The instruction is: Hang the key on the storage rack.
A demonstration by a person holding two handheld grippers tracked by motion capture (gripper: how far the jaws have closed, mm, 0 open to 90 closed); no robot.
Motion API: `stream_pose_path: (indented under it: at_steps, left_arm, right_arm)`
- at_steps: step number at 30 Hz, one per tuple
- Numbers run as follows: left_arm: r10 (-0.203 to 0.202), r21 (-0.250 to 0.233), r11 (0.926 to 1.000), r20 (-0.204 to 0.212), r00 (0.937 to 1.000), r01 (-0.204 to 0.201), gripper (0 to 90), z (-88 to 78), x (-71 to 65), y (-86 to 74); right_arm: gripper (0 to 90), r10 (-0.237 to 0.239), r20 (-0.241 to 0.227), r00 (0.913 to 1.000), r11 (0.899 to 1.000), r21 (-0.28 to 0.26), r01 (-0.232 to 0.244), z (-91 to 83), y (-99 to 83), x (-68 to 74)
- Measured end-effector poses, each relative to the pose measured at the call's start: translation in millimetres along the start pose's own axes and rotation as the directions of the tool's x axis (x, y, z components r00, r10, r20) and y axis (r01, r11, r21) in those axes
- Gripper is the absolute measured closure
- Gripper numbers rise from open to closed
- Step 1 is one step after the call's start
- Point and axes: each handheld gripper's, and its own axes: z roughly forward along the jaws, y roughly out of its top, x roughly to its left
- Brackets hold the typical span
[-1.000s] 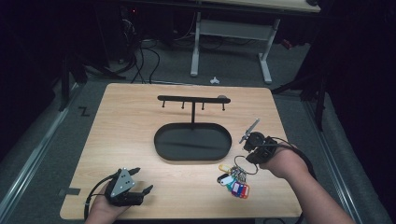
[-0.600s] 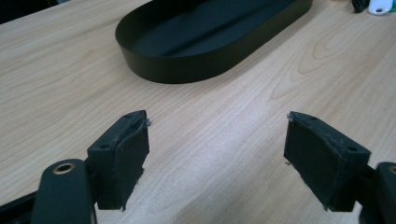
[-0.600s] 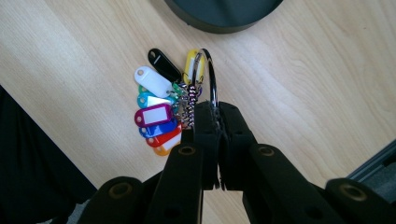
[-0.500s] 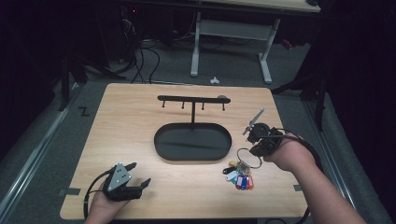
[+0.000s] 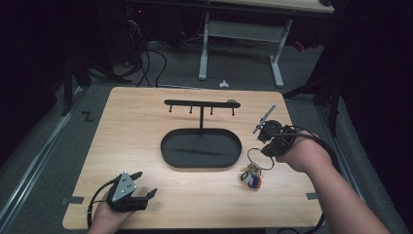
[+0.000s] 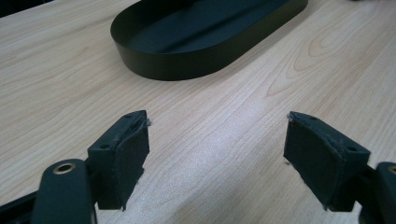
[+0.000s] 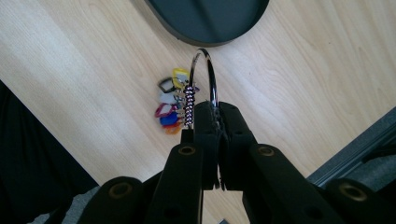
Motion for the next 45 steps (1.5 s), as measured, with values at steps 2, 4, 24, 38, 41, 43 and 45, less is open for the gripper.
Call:
stream_pose_path:
  at_steps: [2,4,24,38,41,43,45]
  left_arm:
    - [0.0,0.0,1.0,0.0,1.0,0.0,22.8,0.0,0.3,-0.1]
    - [-0.002,-0.001,1.0,0.0,1.0,0.002,22.7,-0.6,0.7,-0.2]
    - [-0.009,-0.01,0.9999,0.011,0.9999,0.009,23.1,-1.7,1.7,0.6]
    - [-0.009,-0.011,0.9999,0.012,0.9999,0.009,23.1,-2.7,2.8,0.3]
    - [-0.009,-0.01,0.9999,0.011,0.9999,0.009,23.1,-2.7,2.8,0.3]
    - [-0.008,-0.01,0.9999,0.009,0.9999,0.008,23.2,-2.3,2.6,0.2]
    - [-0.008,-0.007,0.9999,0.012,0.9999,0.008,23.2,-2.0,2.7,0.3]
  right_arm:
    - [87.6,-0.002,0.009,1.0,1.0,0.0,0.002,-4.8,2.7,-1.2]
    - [87.6,0.0,0.016,0.9999,1.0,-0.003,0.0,-8.0,4.6,-2.8]
    - [87.6,-0.004,0.016,0.9999,1.0,-0.028,0.005,-24.4,26.9,-4.4]
    - [87.6,0.003,0.0,1.0,0.998,-0.055,-0.003,-40.1,46.6,-12.2]
    - [87.6,0.006,-0.004,1.0,0.998,-0.058,-0.006,-40.7,50.7,-14.0]
    - [87.6,0.009,-0.006,0.9999,0.998,-0.057,-0.009,-40.7,53.3,-15.4]
    - [87.6,0.001,-0.004,1.0,0.998,-0.06,-0.002,-40.8,56.0,-17.2]
